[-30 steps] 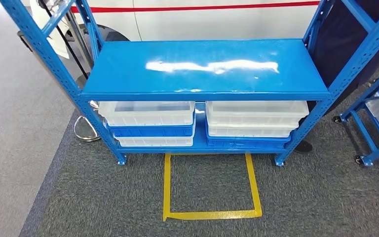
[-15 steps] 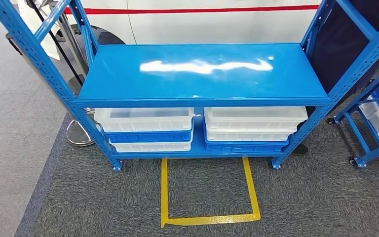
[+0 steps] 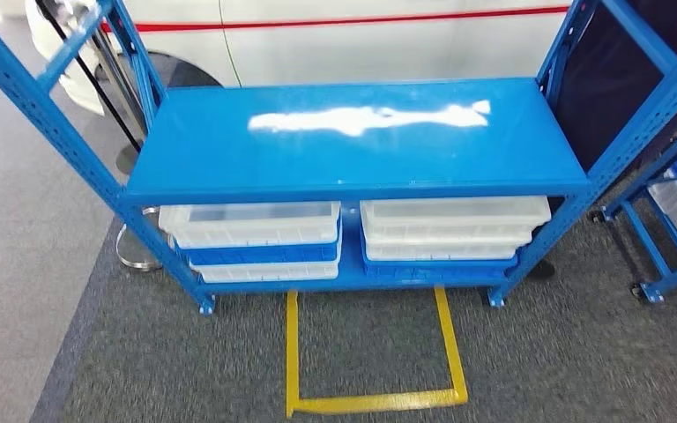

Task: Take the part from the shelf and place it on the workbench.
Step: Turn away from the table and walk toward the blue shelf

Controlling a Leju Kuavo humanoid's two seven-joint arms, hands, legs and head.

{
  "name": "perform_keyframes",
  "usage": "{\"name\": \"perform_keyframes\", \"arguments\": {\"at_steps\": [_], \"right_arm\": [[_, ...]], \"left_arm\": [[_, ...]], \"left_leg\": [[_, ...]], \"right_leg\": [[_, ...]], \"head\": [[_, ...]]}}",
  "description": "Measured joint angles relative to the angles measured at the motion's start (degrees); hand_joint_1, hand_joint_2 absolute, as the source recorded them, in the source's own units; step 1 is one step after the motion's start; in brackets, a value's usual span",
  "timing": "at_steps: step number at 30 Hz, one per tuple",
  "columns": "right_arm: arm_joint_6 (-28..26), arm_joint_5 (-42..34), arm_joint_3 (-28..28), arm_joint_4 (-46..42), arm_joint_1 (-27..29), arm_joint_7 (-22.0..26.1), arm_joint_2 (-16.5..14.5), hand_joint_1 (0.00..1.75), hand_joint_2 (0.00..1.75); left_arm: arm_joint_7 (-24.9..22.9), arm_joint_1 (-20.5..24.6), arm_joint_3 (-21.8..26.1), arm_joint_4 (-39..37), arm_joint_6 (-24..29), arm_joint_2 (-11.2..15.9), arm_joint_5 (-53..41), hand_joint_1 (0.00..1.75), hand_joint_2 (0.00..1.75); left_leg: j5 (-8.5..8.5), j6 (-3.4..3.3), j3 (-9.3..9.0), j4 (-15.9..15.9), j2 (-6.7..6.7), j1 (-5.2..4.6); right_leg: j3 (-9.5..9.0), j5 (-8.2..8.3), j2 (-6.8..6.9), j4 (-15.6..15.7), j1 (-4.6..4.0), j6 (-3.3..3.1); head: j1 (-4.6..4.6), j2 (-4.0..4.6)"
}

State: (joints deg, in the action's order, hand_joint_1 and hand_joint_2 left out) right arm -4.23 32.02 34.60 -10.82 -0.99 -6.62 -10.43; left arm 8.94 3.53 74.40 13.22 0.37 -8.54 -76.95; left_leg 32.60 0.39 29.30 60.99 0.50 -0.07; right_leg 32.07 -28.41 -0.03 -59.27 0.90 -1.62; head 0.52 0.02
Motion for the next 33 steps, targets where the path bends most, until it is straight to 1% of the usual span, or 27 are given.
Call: {"name": "perform_keyframes", "arguments": {"at_steps": [2,3,4,5,6,7,8,9,10,11,13,14,15,16,18,19,20,21,22,23,24,25,27,29,30,31,33], "right_arm": [[0.1,0.1,0.0,0.0,0.0,0.0,0.0,0.0,0.0],[0.1,0.1,0.0,0.0,0.0,0.0,0.0,0.0,0.0],[0.1,0.2,0.0,0.0,0.0,0.0,0.0,0.0,0.0],[0.1,0.2,0.0,0.0,0.0,0.0,0.0,0.0,0.0],[0.1,0.3,0.0,0.0,0.0,0.0,0.0,0.0,0.0],[0.1,0.3,0.0,0.0,0.1,0.0,0.0,0.0,0.0],[0.1,0.3,0.0,0.0,0.1,0.0,0.0,0.0,0.0],[0.1,0.4,0.0,0.1,0.1,0.0,0.0,0.0,0.0],[0.1,0.4,0.0,0.1,0.0,0.0,0.0,0.0,0.0],[0.0,0.4,0.0,0.1,0.0,0.0,-0.1,0.0,0.44],[0.0,0.5,0.0,0.1,0.0,-0.1,-0.1,0.0,1.31],[0.0,0.5,0.0,0.1,0.0,-0.1,-0.1,0.0,1.75],[-0.1,0.6,0.0,0.1,0.0,-0.2,-0.1,0.0,1.75],[-0.1,0.6,0.0,0.1,0.0,-0.3,-0.1,0.0,1.75],[-0.2,0.6,0.0,0.1,-0.1,-0.3,0.0,0.0,1.75],[-0.2,0.6,0.0,0.1,-0.1,-0.4,0.0,0.0,1.75],[-0.2,0.6,0.0,0.1,-0.1,-0.4,0.0,0.0,1.75],[-0.2,0.6,0.1,0.1,0.0,-0.4,0.0,0.0,1.75],[-0.3,0.7,0.1,0.1,0.0,-0.4,0.0,0.0,1.75],[-0.3,0.7,0.2,0.1,0.2,-0.4,0.0,0.0,1.75],[-0.4,0.7,0.2,0.1,0.2,-0.4,0.1,0.0,1.75],[-0.4,0.8,0.3,0.1,0.2,-0.4,0.1,0.0,1.75],[-0.8,0.9,0.3,0.1,0.1,-0.4,0.1,0.0,1.75],[-1.1,1.1,0.4,0.1,0.1,-0.4,0.1,0.0,1.75],[-1.2,1.2,0.4,0.1,0.1,-0.5,0.1,0.0,1.75],[-1.3,1.4,0.4,0.1,0.0,-0.6,0.1,0.0,1.75],[-1.4,1.6,0.5,0.1,-0.1,-0.8,0.2,0.0,1.75]], "left_arm": [[0.0,-0.1,0.0,0.0,0.0,0.0,-0.1,0.0,0.0],[0.0,-0.2,0.0,0.0,0.0,0.0,-0.1,0.0,0.0],[0.0,-0.3,0.0,0.0,0.0,0.0,-0.1,0.0,0.0],[0.0,-0.3,0.0,0.0,0.0,0.0,-0.1,0.0,0.0],[0.0,-0.4,0.0,0.0,0.0,0.0,-0.1,0.0,0.0],[0.0,-0.4,0.0,0.0,0.0,0.0,-0.2,0.0,0.0],[0.0,-0.4,0.0,0.0,-0.1,0.0,-0.2,0.0,0.0],[0.0,-0.4,0.0,0.0,-0.1,0.1,-0.2,0.0,0.0],[0.0,-0.4,0.0,0.0,-0.1,0.1,-0.3,0.0,0.0],[0.0,-0.4,0.0,0.0,-0.1,0.2,-0.3,0.0,0.0],[0.0,-0.5,0.0,0.0,-0.2,0.1,-0.3,0.0,0.0],[-0.1,-0.6,0.0,0.0,-0.2,0.1,-0.3,0.0,0.0],[-0.1,-0.7,0.0,0.0,-0.1,0.0,-0.3,0.0,0.0],[-0.1,-0.7,0.0,0.0,-0.1,0.0,-0.3,0.0,0.0],[-0.2,-0.6,0.0,0.0,0.1,0.0,-0.3,0.0,0.0],[-0.2,-0.5,0.0,0.0,0.2,0.0,-0.3,0.0,0.0],[-0.2,-0.5,0.0,0.0,0.3,0.0,-0.3,0.0,0.0],[-0.1,-0.6,0.0,0.0,0.3,0.0,-0.3,0.0,0.0],[-0.1,-0.6,0.0,0.0,0.3,0.0,-0.3,0.0,0.0],[-0.1,-0.7,0.0,0.0,0.4,-0.1,-0.3,0.0,0.0],[-0.1,-0.7,0.0,0.0,0.4,-0.1,-0.3,0.0,0.0],[-0.1,-0.6,0.0,0.0,0.4,-0.1,-0.3,0.0,0.0],[-0.1,-0.5,0.0,0.0,0.4,-0.1,-0.4,0.0,0.0],[-0.2,-0.4,0.0,0.0,0.5,-0.1,-0.4,0.0,0.0],[-0.2,-0.3,0.0,0.0,0.5,0.0,-0.4,0.0,0.0],[-0.2,-0.3,0.0,0.0,0.5,0.0,-0.5,0.0,0.0],[-0.3,-0.4,0.0,0.0,0.5,0.0,-0.5,0.0,0.0]], "left_leg": [[3.22,0.62,4.38,7.9,-0.03,0.28],[4.22,0.8,6.83,11.6,-0.03,0.4],[3.99,0.86,8.54,13.7,-0.03,0.47],[2.48,0.79,9.16,13.5,-0.04,0.49],[-0.14,0.59,8.66,11.0,-0.04,0.49],[-3.09,0.24,7.48,7.0,-0.05,0.42],[-5.14,-0.25,6.24,3.4,-0.08,0.22],[-6.22,-0.78,5.17,0.5,-0.09,-0.02],[-6.37,-1.24,4.6,-1.1,-0.1,-0.26],[-5.92,-1.62,4.34,-1.6,-0.11,-0.44],[-5.73,-2.21,3.14,-2.9,-0.24,-0.22],[-5.7,-2.51,2.35,-3.5,-0.3,-0.05],[-5.66,-2.79,1.54,-4.0,-0.35,0.11],[-5.52,-3.0,1.06,-4.3,-0.3,0.16],[-5.04,-3.26,0.58,-4.3,-0.31,0.11],[-4.72,-3.26,0.27,-4.3,-0.31,0.09],[-4.37,-3.2,-0.17,-4.3,-0.33,0.1],[-3.95,-3.07,-0.77,-4.3,-0.37,0.13],[-3.47,-2.87,-1.4,-4.3,-0.41,0.15],[-2.99,-2.6,-2.05,-4.2,-0.45,0.12],[-2.55,-2.28,-2.34,-4.1,-0.47,0.06],[-2.14,-1.92,-2.39,-3.9,-0.43,-0.03],[-1.68,-1.34,-2.39,-3.4,-0.34,-0.16],[-0.93,-0.83,-2.41,-2.3,-0.31,-0.08],[0.03,-0.51,-1.71,-0.6,-0.34,0.04],[1.52,-0.14,-0.32,2.1,-0.35,0.21],[4.77,0.46,3.78,9.4,-0.36,0.5]], "right_leg": [[-0.53,-0.52,0.07,0.1,-0.03,-0.38],[-0.82,-0.84,0.04,0.1,-0.06,-0.44],[-1.27,-1.22,-0.05,0.1,-0.08,-0.42],[-1.85,-1.65,-0.15,0.1,-0.08,-0.35],[-2.57,-2.13,-0.24,0.1,-0.09,-0.25],[-3.2,-2.65,-0.29,0.1,-0.07,-0.12],[-3.67,-3.12,-0.32,0.1,-0.14,0.09],[-3.92,-3.48,-0.36,0.2,-0.14,0.37],[-4.02,-3.68,-0.37,0.4,-0.12,0.68],[-4.22,-3.56,-0.37,0.3,-0.15,1.09],[-4.84,-3.35,-0.25,0.1,-0.09,1.72],[-4.87,-3.67,-0.18,-0.8,-0.12,1.99],[-4.17,-4.68,-0.15,-2.5,-0.12,2.2],[-2.64,-6.17,-0.15,-5.2,-0.09,2.4],[2.06,-9.09,-0.15,-12.1,-0.11,2.78],[3.98,-9.41,-0.14,-14.2,-0.09,2.86],[5.01,-8.48,-0.13,-14.6,-0.08,2.86],[5.0,-6.2,-0.11,-12.8,-0.07,2.78],[4.21,-3.11,-0.08,-9.4,-0.06,2.62],[3.4,-0.83,-0.02,-6.1,-0.13,2.42],[2.72,0.5,0.07,-3.3,-0.26,2.15],[2.47,1.22,0.12,-1.8,-0.34,1.81],[2.47,1.06,0.1,-1.2,-0.44,1.07],[1.95,1.23,0.06,-1.0,-0.25,0.45],[1.64,1.17,0.08,-0.8,-0.16,0.2],[1.41,1.1,0.1,-0.6,-0.1,0.0],[1.29,0.91,0.1,-0.6,-0.17,-0.27]], "head": [[-0.02,0.0],[-0.02,0.0],[-0.02,0.0],[-0.02,0.0],[-0.02,0.0],[-0.02,0.0],[0.0,0.0],[-0.01,0.0],[-0.02,0.0],[-0.02,0.0],[-0.01,0.0],[0.0,0.0],[0.02,0.0],[0.03,0.0],[0.03,0.0],[0.02,0.0],[0.02,0.0],[0.03,0.0],[0.03,0.0],[0.04,0.0],[0.06,0.0],[0.07,0.0],[0.09,0.0],[0.08,0.0],[0.08,0.0],[0.07,0.0],[0.07,0.0]]}}
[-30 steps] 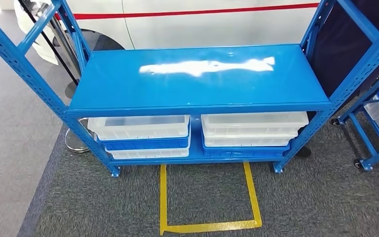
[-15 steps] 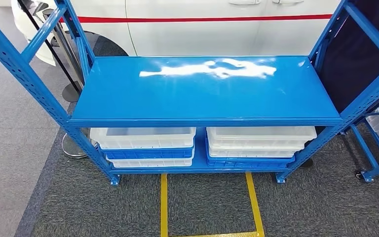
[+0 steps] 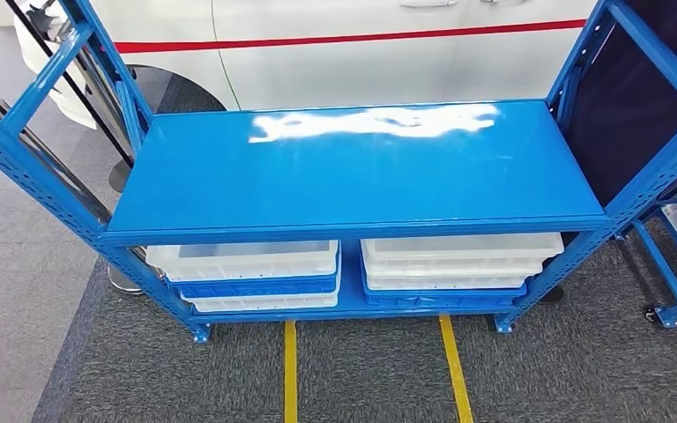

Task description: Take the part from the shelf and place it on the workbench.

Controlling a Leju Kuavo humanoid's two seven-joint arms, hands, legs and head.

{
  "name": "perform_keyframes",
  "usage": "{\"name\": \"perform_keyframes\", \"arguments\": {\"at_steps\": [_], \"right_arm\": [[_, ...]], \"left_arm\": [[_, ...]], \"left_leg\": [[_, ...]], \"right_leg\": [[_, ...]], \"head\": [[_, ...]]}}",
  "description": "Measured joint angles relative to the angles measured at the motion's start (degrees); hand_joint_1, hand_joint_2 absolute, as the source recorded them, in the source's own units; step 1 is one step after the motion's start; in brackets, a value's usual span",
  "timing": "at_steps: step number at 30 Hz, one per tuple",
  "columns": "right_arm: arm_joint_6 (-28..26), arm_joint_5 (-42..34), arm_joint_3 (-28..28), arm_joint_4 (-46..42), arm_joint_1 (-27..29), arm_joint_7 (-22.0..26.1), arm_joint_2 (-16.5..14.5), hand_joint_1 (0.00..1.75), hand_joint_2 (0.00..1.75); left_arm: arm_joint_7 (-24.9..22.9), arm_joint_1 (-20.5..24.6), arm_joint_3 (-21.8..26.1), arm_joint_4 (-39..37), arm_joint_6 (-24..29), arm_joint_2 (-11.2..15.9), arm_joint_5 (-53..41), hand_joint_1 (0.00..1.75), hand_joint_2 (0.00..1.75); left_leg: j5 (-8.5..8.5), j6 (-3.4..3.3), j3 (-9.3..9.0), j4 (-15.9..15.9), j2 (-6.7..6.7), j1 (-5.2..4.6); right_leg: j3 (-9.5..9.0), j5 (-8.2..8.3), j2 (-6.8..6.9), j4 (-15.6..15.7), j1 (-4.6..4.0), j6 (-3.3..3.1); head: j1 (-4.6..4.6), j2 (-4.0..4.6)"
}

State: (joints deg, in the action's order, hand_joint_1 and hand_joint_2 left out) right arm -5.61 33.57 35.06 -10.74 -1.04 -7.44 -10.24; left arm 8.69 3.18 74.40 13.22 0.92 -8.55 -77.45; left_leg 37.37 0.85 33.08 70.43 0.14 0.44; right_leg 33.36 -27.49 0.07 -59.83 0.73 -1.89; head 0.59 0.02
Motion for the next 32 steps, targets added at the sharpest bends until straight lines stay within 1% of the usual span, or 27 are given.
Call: {"name": "perform_keyframes", "arguments": {"at_steps": [1,2,3,4,5,6,7,8,9,11,12,13,15,16,17,18,19,20,21,22,23,24,25,29,30,31,32], "right_arm": [[0.0,0.0,0.0,0.0,0.0,-0.1,0.0,0.0,1.75],[0.0,0.0,0.0,0.0,0.0,-0.3,0.1,0.0,1.75],[0.0,0.0,0.1,-0.1,0.0,-0.4,0.1,0.0,1.75],[0.0,0.0,0.1,-0.1,0.0,-0.5,0.1,0.0,1.75],[0.0,0.1,0.1,-0.1,0.0,-0.5,0.1,0.0,1.75],[0.0,0.1,0.2,-0.1,-0.1,-0.5,0.1,0.0,1.75],[0.0,0.1,0.3,-0.2,-0.1,-0.5,0.1,0.0,1.75],[0.0,0.2,0.3,-0.2,-0.2,-0.4,0.1,0.0,1.75],[-0.1,0.2,0.4,-0.2,-0.2,-0.4,0.1,0.0,1.75],[-0.1,0.3,0.4,-0.3,-0.2,-0.4,0.2,0.0,1.75],[-0.1,0.3,0.5,-0.3,-0.3,-0.4,0.3,0.0,1.75],[-0.1,0.4,0.5,-0.3,-0.3,-0.4,0.3,0.0,1.75],[-0.4,0.5,0.6,-0.4,-0.3,-0.5,0.4,0.0,1.75],[-0.9,0.6,0.6,-0.4,-0.2,-0.6,0.5,0.0,1.75],[-1.7,0.8,0.6,-0.4,-0.2,-0.6,0.5,0.0,1.31],[-2.5,1.0,0.6,-0.4,-0.2,-0.6,0.5,0.0,0.87],[-3.2,1.0,0.7,-0.4,-0.1,-0.5,0.5,0.0,0.44],[-3.7,1.0,0.7,-0.4,-0.1,-0.3,0.5,0.0,0.0],[-3.9,1.0,0.8,-0.3,0.0,-0.2,0.4,0.0,0.0],[-4.1,1.0,0.9,-0.3,0.0,0.0,0.3,0.0,0.0],[-4.1,1.0,0.9,-0.3,-0.1,0.0,0.2,0.0,0.0],[-4.1,1.0,1.0,-0.3,-0.1,0.1,0.1,0.0,0.0],[-4.1,1.0,1.1,-0.3,-0.2,0.1,0.0,0.0,0.0],[-3.8,1.0,1.3,-0.3,-0.2,0.1,0.0,0.0,0.0],[-3.8,1.0,1.3,-0.3,-0.2,0.1,-0.1,0.0,0.44],[-3.9,1.0,1.4,-0.3,-0.2,0.1,-0.1,0.0,0.87],[-3.9,1.0,1.4,-0.3,-0.2,0.1,-0.1,0.0,1.16]], "left_arm": [[0.0,0.0,0.0,0.0,0.0,0.0,0.0,0.0,0.0],[0.0,-0.1,0.0,0.0,0.0,0.0,0.0,0.0,0.0],[-0.1,-0.2,0.0,0.0,0.0,0.0,0.0,0.0,0.0],[-0.1,-0.2,0.0,0.0,0.0,0.0,0.0,0.0,0.0],[-0.1,-0.2,0.0,0.0,0.0,0.0,0.0,0.0,0.0],[-0.1,-0.1,0.0,0.0,0.0,0.1,0.0,0.0,0.0],[-0.1,-0.1,0.0,0.0,0.0,0.1,0.0,0.0,0.0],[-0.1,0.0,0.0,0.0,0.0,0.2,0.0,0.0,0.0],[-0.1,-0.1,0.0,0.0,0.0,0.2,-0.1,0.0,0.0],[-0.1,-0.2,0.0,0.0,-0.1,0.2,-0.2,0.0,0.0],[-0.1,-0.2,0.0,0.0,-0.1,0.2,-0.3,0.0,0.0],[-0.1,-0.2,0.0,0.0,-0.1,0.1,-0.3,0.0,0.0],[-0.1,-0.1,0.0,0.0,-0.1,0.1,-0.4,0.0,0.0],[-0.1,-0.2,0.0,0.0,-0.1,0.2,-0.5,0.0,0.0],[-0.1,-0.2,0.0,0.0,0.0,0.2,-0.5,0.0,0.0],[-0.1,-0.2,0.0,0.0,0.1,0.2,-0.5,0.0,0.0],[-0.2,-0.2,0.0,0.0,0.2,0.1,-0.5,0.0,0.0],[-0.2,-0.2,0.0,0.0,0.4,0.1,-0.5,0.0,0.0],[-0.2,-0.2,0.0,0.0,0.5,0.2,-0.4,0.0,0.0],[-0.2,-0.1,0.0,0.0,0.7,0.3,-0.3,0.0,0.0],[-0.1,-0.1,0.0,0.0,0.8,0.3,-0.2,0.0,0.0],[-0.1,-0.1,0.0,0.0,0.9,0.4,-0.1,0.0,0.0],[0.0,0.0,0.0,0.0,1.0,0.4,-0.1,0.0,0.0],[0.1,0.0,0.0,0.0,1.1,0.3,-0.2,0.0,0.0],[0.1,0.0,0.0,0.0,1.1,0.3,-0.2,0.0,0.0],[0.1,0.0,0.0,0.0,1.1,0.3,-0.2,0.0,0.44],[0.1,0.0,0.0,0.0,1.1,0.3,-0.2,0.0,0.58]], "left_leg": [[0.71,0.14,1.75,2.6,0.0,0.1],[0.27,0.15,2.64,3.4,0.0,0.13],[-1.34,0.04,2.5,2.0,0.0,0.14],[-3.81,-0.23,1.39,-1.4,0.0,0.11],[-6.13,-0.63,-0.08,-5.3,0.01,0.0],[-7.23,-1.06,-1.22,-8.7,0.03,-0.19],[-7.74,-1.49,-1.92,-10.8,0.0,-0.39],[-7.78,-1.87,-2.12,-11.7,-0.04,-0.56],[-7.71,-2.14,-2.06,-11.8,-0.09,-0.66],[-9.2,-2.69,-2.6,-12.7,-0.08,-0.28],[-9.62,-2.95,-2.85,-13.2,-0.01,-0.1],[-9.97,-3.16,-3.02,-13.6,0.07,0.07],[-10.09,-3.43,-2.88,-13.7,0.18,-0.08],[-10.05,-3.49,-2.83,-13.6,0.2,-0.14],[-9.97,-3.55,-2.83,-13.5,0.21,-0.16],[-9.81,-3.56,-2.84,-13.3,0.18,-0.11],[-9.55,-3.46,-2.85,-12.9,0.1,-0.02],[-9.16,-3.24,-2.78,-12.4,0.03,0.06],[-8.63,-2.89,-2.53,-11.6,-0.06,0.0],[-8.2,-2.58,-2.27,-11.1,-0.11,-0.13],[-7.86,-2.33,-2.05,-10.7,-0.15,-0.29],[-7.68,-2.2,-1.93,-10.5,-0.18,-0.42],[-7.72,-2.14,-1.98,-10.6,-0.19,-0.41],[-7.9,-1.84,-2.15,-11.0,-0.25,-0.34],[-7.93,-1.78,-2.17,-11.1,-0.25,-0.33],[-7.94,-1.76,-2.19,-11.1,-0.25,-0.33],[-7.95,-1.75,-2.2,-11.2,-0.25,-0.33]], "right_leg": [[-0.06,-0.1,-0.03,0.0,-0.05,-0.06],[-0.2,-0.2,-0.08,0.0,-0.09,-0.08],[-0.39,-0.31,-0.15,0.0,-0.12,-0.06],[-0.64,-0.42,-0.22,0.0,-0.16,-0.02],[-0.85,-0.51,-0.26,0.0,-0.19,0.03],[-0.99,-0.55,-0.29,0.1,-0.24,0.16],[-1.0,-0.59,-0.29,0.1,-0.29,0.39],[-0.98,-0.62,-0.3,0.1,-0.31,0.69],[-1.02,-0.6,-0.31,0.2,-0.36,1.05],[-1.14,-1.02,-0.3,-0.1,-0.48,1.73],[-0.77,-1.91,-0.3,-1.1,-0.53,1.98],[0.15,-3.42,-0.29,-3.3,-0.54,2.18],[3.39,-7.16,-0.29,-10.2,-0.45,2.5],[4.84,-8.22,-0.28,-13.2,-0.34,2.74],[5.53,-8.19,-0.26,-14.6,-0.15,3.09],[5.11,-6.92,-0.23,-13.7,0.17,3.55],[3.67,-4.84,-0.19,-10.7,0.57,4.05],[1.86,-3.05,-0.17,-6.9,0.99,4.59],[0.37,-1.74,-0.29,-3.6,1.25,4.78],[-0.52,-1.32,-0.43,-1.6,1.34,4.49],[-0.79,-1.48,-0.6,-0.9,1.3,4.15],[-0.72,-1.55,-0.74,-1.0,1.18,3.65],[-0.71,-1.65,-0.75,-1.1,1.11,3.36],[-0.68,-1.63,-0.74,-1.1,1.0,3.21],[-0.66,-1.64,-0.75,-1.1,0.99,3.18],[-0.66,-1.66,-0.75,-1.1,0.99,3.15],[-0.66,-1.67,-0.75,-1.1,0.99,3.13]], "head": [[0.01,0.0],[-0.01,0.0],[-0.01,0.0],[-0.01,0.0],[0.01,0.0],[0.01,0.0],[0.01,0.0],[0.0,0.0],[-0.02,0.0],[-0.01,0.0],[0.0,0.0],[0.01,0.0],[0.0,0.0],[-0.01,0.0],[-0.02,0.0],[-0.02,0.0],[-0.02,0.0],[-0.01,0.0],[0.0,0.0],[-0.03,0.0],[-0.08,0.0],[-0.12,0.0],[-0.16,0.0],[-0.17,0.0],[-0.17,0.0],[-0.17,0.0],[-0.17,0.0]]}}
